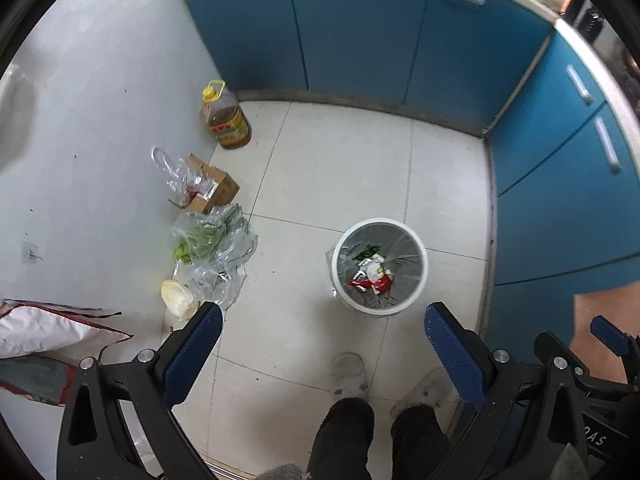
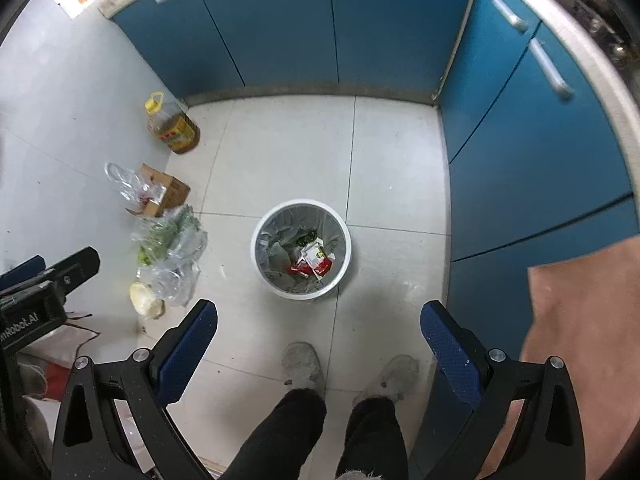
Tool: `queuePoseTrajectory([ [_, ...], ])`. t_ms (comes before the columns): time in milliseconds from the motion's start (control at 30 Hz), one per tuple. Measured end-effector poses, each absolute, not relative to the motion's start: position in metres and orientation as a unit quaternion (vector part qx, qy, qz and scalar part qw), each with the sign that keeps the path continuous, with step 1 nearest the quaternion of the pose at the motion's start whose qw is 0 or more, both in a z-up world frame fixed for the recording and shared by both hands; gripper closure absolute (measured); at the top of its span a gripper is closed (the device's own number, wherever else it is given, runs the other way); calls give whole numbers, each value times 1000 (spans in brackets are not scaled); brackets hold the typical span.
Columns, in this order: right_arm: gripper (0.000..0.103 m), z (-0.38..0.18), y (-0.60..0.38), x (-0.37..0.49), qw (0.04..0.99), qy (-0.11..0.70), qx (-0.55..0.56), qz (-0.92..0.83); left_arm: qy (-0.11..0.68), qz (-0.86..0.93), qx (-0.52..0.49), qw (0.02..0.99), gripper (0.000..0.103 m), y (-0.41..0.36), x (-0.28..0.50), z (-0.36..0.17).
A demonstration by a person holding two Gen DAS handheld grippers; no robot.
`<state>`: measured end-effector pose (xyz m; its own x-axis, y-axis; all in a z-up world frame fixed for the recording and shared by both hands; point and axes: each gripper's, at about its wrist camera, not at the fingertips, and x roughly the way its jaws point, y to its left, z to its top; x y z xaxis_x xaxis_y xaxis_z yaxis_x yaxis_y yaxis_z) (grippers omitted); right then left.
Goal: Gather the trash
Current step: 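Withdraw both tools from above the wastebasket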
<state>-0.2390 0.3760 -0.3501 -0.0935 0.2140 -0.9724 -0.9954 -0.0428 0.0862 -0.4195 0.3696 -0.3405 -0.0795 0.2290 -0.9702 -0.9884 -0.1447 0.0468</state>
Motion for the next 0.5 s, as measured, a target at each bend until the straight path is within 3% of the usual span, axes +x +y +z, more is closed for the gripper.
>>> queuePoseTrajectory([
  [233, 0, -268, 344, -224, 533, 455, -398, 592, 426, 590, -437, 529, 0, 344, -404, -276],
  [500, 0, -195, 313, -185, 559, 485, -298, 603, 448, 615, -331, 559, 0, 332, -364, -209],
])
